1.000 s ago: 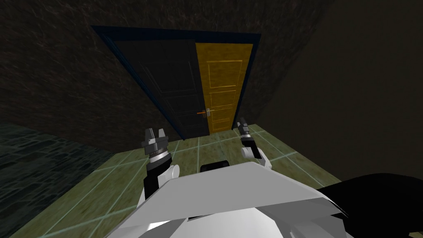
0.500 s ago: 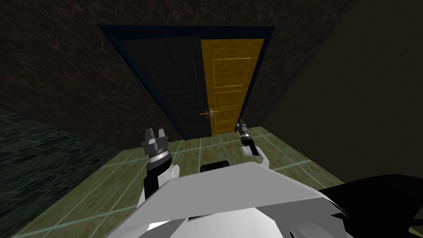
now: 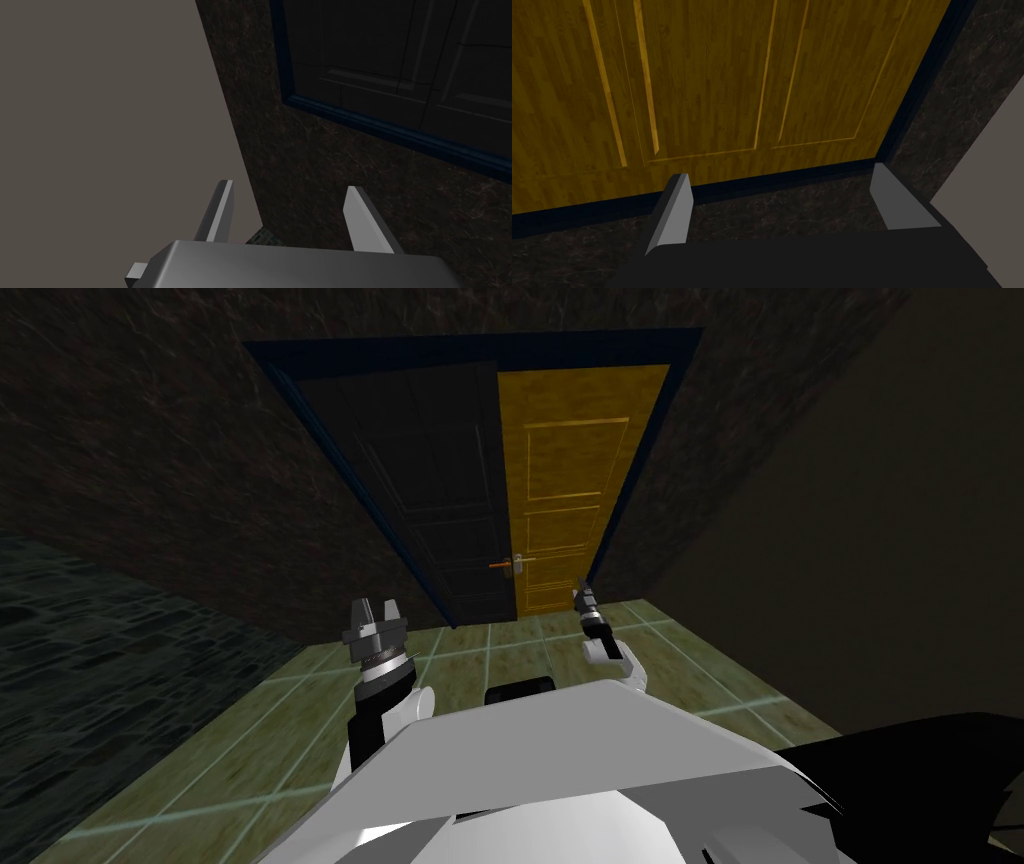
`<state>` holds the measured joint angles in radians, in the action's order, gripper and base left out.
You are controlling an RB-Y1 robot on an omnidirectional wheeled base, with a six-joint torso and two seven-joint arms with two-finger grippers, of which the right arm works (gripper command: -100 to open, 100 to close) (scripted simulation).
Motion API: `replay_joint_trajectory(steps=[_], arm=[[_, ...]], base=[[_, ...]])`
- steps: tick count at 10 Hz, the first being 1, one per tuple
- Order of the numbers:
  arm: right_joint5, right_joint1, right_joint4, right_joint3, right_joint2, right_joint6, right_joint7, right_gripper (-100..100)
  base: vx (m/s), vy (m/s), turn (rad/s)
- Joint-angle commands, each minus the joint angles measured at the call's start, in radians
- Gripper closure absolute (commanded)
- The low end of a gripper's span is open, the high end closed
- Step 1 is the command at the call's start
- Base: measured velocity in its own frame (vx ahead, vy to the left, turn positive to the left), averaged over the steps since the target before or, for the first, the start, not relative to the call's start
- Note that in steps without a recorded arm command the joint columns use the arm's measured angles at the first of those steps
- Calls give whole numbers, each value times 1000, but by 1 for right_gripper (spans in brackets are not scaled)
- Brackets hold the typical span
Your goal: Pull the door open
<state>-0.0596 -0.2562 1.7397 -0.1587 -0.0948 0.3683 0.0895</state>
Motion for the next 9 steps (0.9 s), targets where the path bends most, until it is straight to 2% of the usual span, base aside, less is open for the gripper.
replay_joint_trajectory(steps=[1, 9], arm=[[-9, 19, -35, -10, -5, -4, 15, -100], [-59, 105, -200, -57, -12, -34, 86, -100]], base=[[105, 28, 74], [123, 20, 88]])
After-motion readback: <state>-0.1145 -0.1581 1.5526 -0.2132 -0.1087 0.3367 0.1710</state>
